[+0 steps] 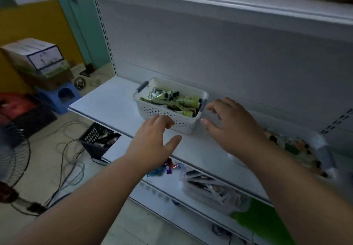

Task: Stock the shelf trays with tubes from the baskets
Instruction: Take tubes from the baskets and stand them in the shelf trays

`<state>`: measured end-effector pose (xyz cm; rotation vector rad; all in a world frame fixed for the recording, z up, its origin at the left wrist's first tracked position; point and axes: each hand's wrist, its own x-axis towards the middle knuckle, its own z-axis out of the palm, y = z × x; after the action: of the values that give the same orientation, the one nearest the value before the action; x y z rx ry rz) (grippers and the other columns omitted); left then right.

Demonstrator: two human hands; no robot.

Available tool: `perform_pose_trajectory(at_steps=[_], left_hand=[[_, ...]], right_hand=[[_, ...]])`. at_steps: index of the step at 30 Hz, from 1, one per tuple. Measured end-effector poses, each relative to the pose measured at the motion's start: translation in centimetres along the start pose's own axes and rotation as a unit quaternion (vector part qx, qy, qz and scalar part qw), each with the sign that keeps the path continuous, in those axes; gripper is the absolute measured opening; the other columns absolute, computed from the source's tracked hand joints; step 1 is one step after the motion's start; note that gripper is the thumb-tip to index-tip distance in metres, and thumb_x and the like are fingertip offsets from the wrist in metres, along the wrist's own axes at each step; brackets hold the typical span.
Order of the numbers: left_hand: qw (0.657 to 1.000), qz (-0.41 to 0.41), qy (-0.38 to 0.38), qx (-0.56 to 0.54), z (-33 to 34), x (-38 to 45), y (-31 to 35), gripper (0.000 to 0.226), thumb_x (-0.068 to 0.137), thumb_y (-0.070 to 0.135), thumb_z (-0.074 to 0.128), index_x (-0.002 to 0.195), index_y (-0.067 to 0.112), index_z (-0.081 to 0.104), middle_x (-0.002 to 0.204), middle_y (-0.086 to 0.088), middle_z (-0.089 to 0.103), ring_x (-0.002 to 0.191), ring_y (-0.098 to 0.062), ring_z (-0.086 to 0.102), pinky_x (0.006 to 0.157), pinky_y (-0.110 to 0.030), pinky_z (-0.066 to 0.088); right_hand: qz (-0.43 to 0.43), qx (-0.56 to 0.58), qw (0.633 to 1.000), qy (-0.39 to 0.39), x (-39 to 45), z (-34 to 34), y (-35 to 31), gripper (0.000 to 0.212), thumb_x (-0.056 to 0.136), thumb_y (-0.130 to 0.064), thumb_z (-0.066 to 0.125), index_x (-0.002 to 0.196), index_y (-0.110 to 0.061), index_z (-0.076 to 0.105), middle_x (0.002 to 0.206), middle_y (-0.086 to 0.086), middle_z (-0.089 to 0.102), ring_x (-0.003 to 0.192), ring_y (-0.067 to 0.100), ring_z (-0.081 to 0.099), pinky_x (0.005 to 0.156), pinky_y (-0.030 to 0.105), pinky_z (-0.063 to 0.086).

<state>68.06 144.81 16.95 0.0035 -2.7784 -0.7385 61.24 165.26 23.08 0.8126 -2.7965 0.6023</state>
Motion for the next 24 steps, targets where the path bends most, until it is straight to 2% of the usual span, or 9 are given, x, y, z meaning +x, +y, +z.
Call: perform_pose_trajectory(at_steps=[4, 8, 12, 15, 17, 20, 22, 24], left_hand=[[1.000, -0.002, 0.016, -0.009, 0.3, 2.4, -2.2, 0.037, 0.087, 0.051, 0.055, 0.116, 0.028, 0.050, 0.108, 0.013, 0.051, 0.098, -0.007, 0.047, 0.084, -0.023, 0.037], [1.000, 0.000, 0.023, -0.010, -0.1, 4.0, -4.0, 0.033, 0.088, 0.047, 0.057, 0.113, 0.026, 0.051, 0.105, 0.012, 0.053, 0.095, -0.010, 0.048, 0.083, -0.026, 0.041], [1.000, 0.005, 0.026, -0.014, -1.5, 6.4, -6.1, 0.029, 0.088, 0.034, 0.061, 0.113, 0.022, 0.054, 0.105, 0.008, 0.055, 0.095, -0.014, 0.050, 0.084, -0.031, 0.044], [0.999, 0.018, 0.013, -0.036, -2.0, 8.3, -7.7, 0.029, 0.085, 0.024, 0.061, 0.113, 0.021, 0.055, 0.106, 0.007, 0.055, 0.098, -0.016, 0.051, 0.085, -0.032, 0.045], [0.998, 0.054, -0.005, -0.045, -2.3, 10.0, -8.6, 0.029, 0.083, 0.021, 0.061, 0.111, 0.020, 0.056, 0.106, 0.007, 0.055, 0.098, -0.017, 0.052, 0.083, -0.032, 0.046], [0.993, 0.096, -0.017, -0.060, -2.7, 13.2, -9.9, 0.028, 0.081, 0.017, 0.062, 0.109, 0.020, 0.058, 0.102, 0.010, 0.055, 0.095, -0.017, 0.053, 0.079, -0.029, 0.045], [0.990, 0.124, -0.029, -0.067, -2.5, 15.5, -10.1, 0.027, 0.082, 0.018, 0.062, 0.109, 0.022, 0.059, 0.100, 0.011, 0.056, 0.094, -0.015, 0.054, 0.079, -0.028, 0.045], [0.982, 0.166, -0.045, -0.071, -2.1, 17.5, -9.6, 0.025, 0.084, 0.020, 0.061, 0.109, 0.023, 0.060, 0.101, 0.009, 0.060, 0.096, -0.015, 0.055, 0.081, -0.028, 0.046]], right_hand=[[-0.022, 0.009, 1.000, 0.002, 4.2, 2.3, 0.0, 0.027, 0.088, -0.033, 0.064, 0.110, -0.018, 0.060, 0.102, -0.003, 0.055, 0.090, 0.016, 0.052, 0.075, 0.030, 0.043], [-0.017, 0.001, 0.999, -0.035, 9.5, 5.3, 0.2, 0.031, 0.089, -0.033, 0.063, 0.114, -0.016, 0.061, 0.107, 0.003, 0.061, 0.094, 0.023, 0.057, 0.077, 0.030, 0.045], [0.004, -0.057, 0.989, -0.139, 14.2, 8.4, -0.6, 0.037, 0.091, -0.040, 0.058, 0.121, -0.018, 0.059, 0.115, 0.004, 0.060, 0.101, 0.022, 0.056, 0.074, 0.027, 0.036], [0.025, -0.067, 0.975, -0.211, 16.0, 9.9, -0.8, 0.016, 0.092, -0.031, 0.057, 0.101, -0.020, 0.064, 0.104, 0.002, 0.065, 0.088, 0.019, 0.058, 0.065, 0.026, 0.038], [0.049, -0.049, 0.983, -0.167, 16.1, 9.9, -0.4, 0.015, 0.091, -0.023, 0.053, 0.088, -0.018, 0.066, 0.091, 0.003, 0.067, 0.080, 0.019, 0.059, 0.063, 0.026, 0.041], [0.094, 0.049, 0.994, 0.020, 15.0, 8.4, -0.5, 0.014, 0.092, -0.020, 0.053, 0.084, -0.013, 0.063, 0.078, 0.000, 0.064, 0.069, 0.015, 0.057, 0.061, 0.022, 0.042], [0.153, 0.115, 0.972, 0.135, 13.9, 7.3, -0.6, 0.012, 0.095, -0.022, 0.053, 0.085, -0.014, 0.056, 0.072, -0.005, 0.057, 0.063, 0.008, 0.051, 0.056, 0.019, 0.039], [0.199, 0.168, 0.945, 0.201, 13.0, 6.7, -0.7, 0.012, 0.096, -0.025, 0.052, 0.086, -0.019, 0.053, 0.072, -0.002, 0.058, 0.064, 0.012, 0.057, 0.059, 0.025, 0.047]])
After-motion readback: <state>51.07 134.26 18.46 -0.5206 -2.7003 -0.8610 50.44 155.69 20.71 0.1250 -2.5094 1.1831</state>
